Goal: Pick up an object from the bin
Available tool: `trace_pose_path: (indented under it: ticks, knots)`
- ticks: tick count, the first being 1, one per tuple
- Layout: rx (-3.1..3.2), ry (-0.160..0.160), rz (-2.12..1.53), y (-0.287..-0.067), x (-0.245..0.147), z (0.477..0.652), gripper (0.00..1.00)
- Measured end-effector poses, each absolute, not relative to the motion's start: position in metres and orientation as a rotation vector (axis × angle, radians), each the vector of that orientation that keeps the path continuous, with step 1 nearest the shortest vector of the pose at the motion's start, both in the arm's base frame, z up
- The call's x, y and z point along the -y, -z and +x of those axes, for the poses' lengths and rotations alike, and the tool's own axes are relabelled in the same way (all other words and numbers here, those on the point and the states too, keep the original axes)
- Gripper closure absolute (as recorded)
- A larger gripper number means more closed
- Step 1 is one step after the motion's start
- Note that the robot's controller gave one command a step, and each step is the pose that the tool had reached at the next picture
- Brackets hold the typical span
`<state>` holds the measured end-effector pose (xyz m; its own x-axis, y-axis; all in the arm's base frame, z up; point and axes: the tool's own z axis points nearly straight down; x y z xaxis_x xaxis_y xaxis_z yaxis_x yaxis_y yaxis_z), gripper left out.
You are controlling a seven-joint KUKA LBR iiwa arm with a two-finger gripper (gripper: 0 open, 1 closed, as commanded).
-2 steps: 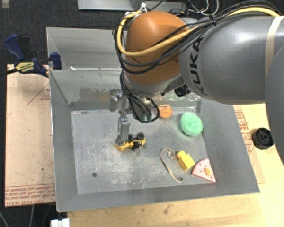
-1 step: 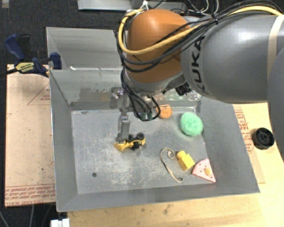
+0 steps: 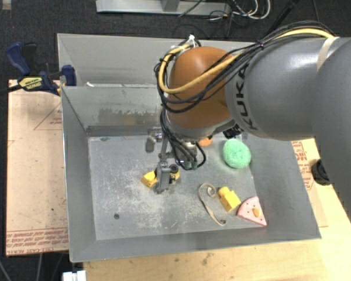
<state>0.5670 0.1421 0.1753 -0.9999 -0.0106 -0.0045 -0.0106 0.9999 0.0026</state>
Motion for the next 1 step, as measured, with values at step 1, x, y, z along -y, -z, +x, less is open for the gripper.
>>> trace_pose_path:
  ticks: [1]
  knots:
    - [-3.105, -0.002, -0.462, -0.1563, -0.123, 0.5953, 0.0]
